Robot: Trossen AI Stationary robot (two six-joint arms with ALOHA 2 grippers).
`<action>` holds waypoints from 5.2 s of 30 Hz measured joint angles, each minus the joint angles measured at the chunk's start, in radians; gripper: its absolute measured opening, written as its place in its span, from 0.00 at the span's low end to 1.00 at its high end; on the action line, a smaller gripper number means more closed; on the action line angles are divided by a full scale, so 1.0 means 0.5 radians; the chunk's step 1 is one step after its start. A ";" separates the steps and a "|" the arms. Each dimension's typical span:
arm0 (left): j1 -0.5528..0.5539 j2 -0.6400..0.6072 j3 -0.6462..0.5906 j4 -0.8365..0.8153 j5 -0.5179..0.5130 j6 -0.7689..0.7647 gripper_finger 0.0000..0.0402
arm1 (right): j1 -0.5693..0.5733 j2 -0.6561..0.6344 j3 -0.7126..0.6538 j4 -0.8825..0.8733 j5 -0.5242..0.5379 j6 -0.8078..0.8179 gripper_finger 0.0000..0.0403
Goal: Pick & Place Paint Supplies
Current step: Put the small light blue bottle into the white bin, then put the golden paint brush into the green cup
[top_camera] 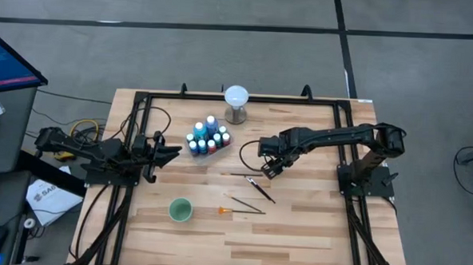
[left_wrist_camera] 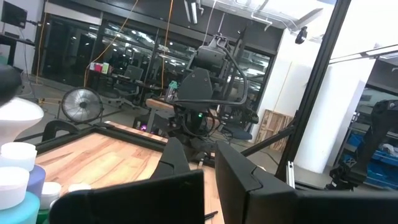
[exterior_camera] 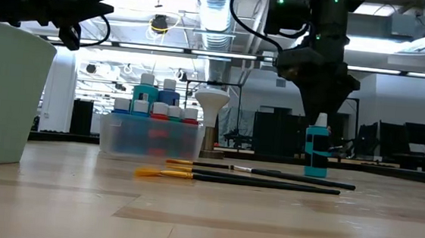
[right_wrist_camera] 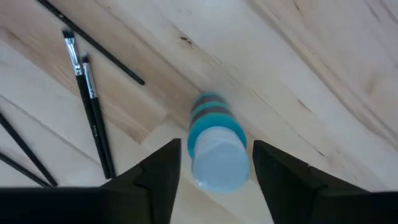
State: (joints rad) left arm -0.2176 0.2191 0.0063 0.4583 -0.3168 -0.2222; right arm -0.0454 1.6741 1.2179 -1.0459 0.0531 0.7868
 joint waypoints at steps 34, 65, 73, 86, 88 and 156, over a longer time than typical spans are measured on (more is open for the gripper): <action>0.000 0.036 0.000 0.030 0.000 0.000 0.00 | 0.029 0.834 1.863 0.014 0.004 -0.662 0.27; 0.000 0.134 0.000 0.047 0.000 0.000 0.00 | -0.051 1.408 2.254 -0.011 0.152 -0.862 0.27; 0.000 0.134 0.000 0.060 0.000 0.000 0.00 | -0.065 1.406 2.231 0.018 0.175 -0.861 0.40; 0.000 0.134 0.000 0.064 0.000 0.000 0.00 | -0.074 1.355 2.271 0.018 0.155 -0.911 0.40; 0.000 0.134 0.000 0.064 0.000 0.000 0.00 | -0.076 1.264 2.267 0.029 0.152 -0.915 0.40; 0.002 0.232 0.000 0.156 -0.011 0.000 0.00 | 0.232 -3.337 -1.889 2.046 0.208 -1.046 0.18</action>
State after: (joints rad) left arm -0.2165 0.3352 0.0063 0.5361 -0.3222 -0.2222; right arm 0.0708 0.0055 0.2736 -0.0229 0.1570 0.2636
